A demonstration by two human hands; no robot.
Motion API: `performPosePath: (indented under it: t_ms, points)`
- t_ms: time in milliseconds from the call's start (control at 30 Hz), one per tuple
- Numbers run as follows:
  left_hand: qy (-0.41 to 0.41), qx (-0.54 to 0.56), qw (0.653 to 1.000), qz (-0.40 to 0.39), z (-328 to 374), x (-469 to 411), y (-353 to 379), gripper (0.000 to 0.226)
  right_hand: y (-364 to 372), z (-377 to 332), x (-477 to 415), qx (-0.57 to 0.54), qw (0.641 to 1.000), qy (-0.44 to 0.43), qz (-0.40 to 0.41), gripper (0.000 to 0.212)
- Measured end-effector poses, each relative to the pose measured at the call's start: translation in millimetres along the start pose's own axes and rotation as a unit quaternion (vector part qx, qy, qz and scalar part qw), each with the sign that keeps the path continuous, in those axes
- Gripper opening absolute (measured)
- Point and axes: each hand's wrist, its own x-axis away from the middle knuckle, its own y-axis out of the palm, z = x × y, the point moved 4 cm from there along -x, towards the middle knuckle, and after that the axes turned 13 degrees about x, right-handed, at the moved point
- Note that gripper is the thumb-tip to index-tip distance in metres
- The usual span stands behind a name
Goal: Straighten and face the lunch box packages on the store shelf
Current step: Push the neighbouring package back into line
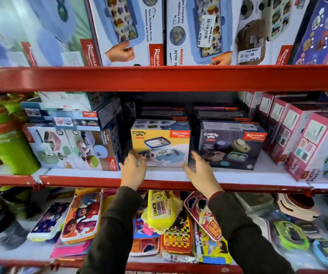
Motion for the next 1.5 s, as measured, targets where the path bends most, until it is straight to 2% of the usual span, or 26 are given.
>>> performPosePath:
  t_ms: [100,200,267,400,567,700,733,833,933,1067,1200,1333,1500]
  points:
    - [0.014,0.016,1.000,-0.002,-3.5,-0.9,-7.9,0.048,5.0,-5.2,0.9,0.018,1.000,-0.003,0.013,0.074]
    - [0.062,0.048,0.996,0.033,1.1,7.6,-18.4,0.048,1.2,-6.2,10.8,-0.010,0.999,-0.017,0.043,0.089]
    - [0.092,0.061,0.993,0.052,3.6,13.3,-25.9,0.050,-4.0,-8.2,18.1,-0.030,0.996,-0.036,0.075,0.090]
    - [0.089,0.133,0.986,0.038,10.9,20.3,-36.8,0.051,-15.0,-16.5,27.0,-0.066,0.987,-0.072,0.130,0.081]
    - [0.110,0.205,0.970,0.063,28.8,25.1,-51.5,0.043,-26.2,-23.1,31.7,-0.091,0.983,-0.098,0.126,0.072]
    - [0.120,0.271,0.955,0.027,30.3,26.2,-57.1,0.020,-35.9,-31.5,30.2,-0.187,0.966,-0.076,0.160,0.039]
    - [0.122,0.275,0.953,0.008,29.2,27.2,-57.1,0.021,-38.7,-33.6,29.6,-0.200,0.961,-0.065,0.178,0.034]
    - [0.143,0.249,0.957,-0.052,25.8,29.4,-58.4,0.040,-42.9,-35.7,26.1,-0.212,0.955,-0.043,0.202,0.024]
    - [0.165,0.201,0.962,-0.086,24.7,29.5,-60.2,0.054,-43.0,-37.1,26.3,-0.239,0.949,-0.031,0.203,0.029]
    - [0.188,0.203,0.960,-0.048,25.8,21.0,-61.3,0.047,-39.5,-38.1,26.6,-0.258,0.951,-0.045,0.166,0.016]
    - [0.190,0.208,0.959,0.019,25.3,10.8,-61.2,0.043,-30.3,-39.0,23.6,-0.204,0.965,-0.050,0.157,0.042]
    - [0.178,0.231,0.953,0.086,23.7,1.5,-55.5,0.036,-21.5,-36.2,13.2,-0.191,0.963,-0.037,0.189,0.037]
    - [0.153,0.161,0.972,0.077,19.0,-13.1,-43.2,0.049,-13.5,-34.4,1.6,-0.157,0.965,-0.015,0.210,0.041]
